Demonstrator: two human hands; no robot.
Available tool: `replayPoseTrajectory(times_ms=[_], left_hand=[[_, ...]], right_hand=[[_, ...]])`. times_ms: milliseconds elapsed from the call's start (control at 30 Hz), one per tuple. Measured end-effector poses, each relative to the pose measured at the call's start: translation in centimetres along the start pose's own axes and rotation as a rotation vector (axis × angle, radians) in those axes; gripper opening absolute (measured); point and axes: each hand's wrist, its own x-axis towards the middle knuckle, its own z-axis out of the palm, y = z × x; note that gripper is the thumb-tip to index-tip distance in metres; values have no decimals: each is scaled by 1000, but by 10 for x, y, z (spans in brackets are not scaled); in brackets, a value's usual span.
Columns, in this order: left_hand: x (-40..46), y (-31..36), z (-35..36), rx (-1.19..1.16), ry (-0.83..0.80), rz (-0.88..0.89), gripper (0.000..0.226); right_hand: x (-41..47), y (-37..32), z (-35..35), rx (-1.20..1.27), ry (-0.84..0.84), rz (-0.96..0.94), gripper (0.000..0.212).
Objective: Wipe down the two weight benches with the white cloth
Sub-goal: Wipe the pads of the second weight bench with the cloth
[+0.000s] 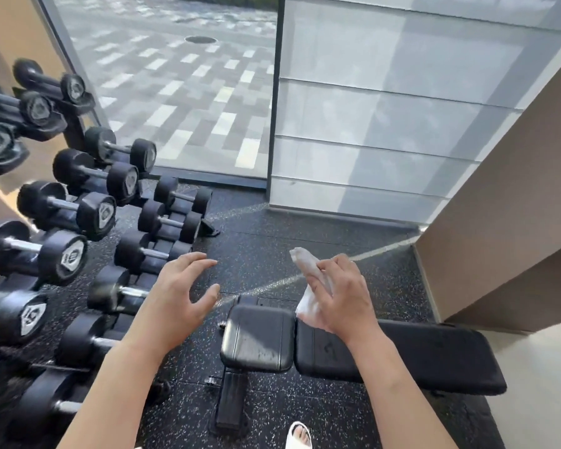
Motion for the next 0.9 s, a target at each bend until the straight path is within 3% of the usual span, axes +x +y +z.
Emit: replayPoseTrajectory(times_ms=[133,333,633,900], left_hand=[[37,2,26,43,-17,-49,44],[83,-38,67,76,-111,-141,44],[158,-158,163,189,-385,-77,48],[151,-274,250,140,-423,-132,44]], right_hand=[[48,48,26,46,-57,4,10],[90,104,102,87,-225,42,14],[105,157,250,-9,-357,114,27],[93,186,392,7,-392,166,20]])
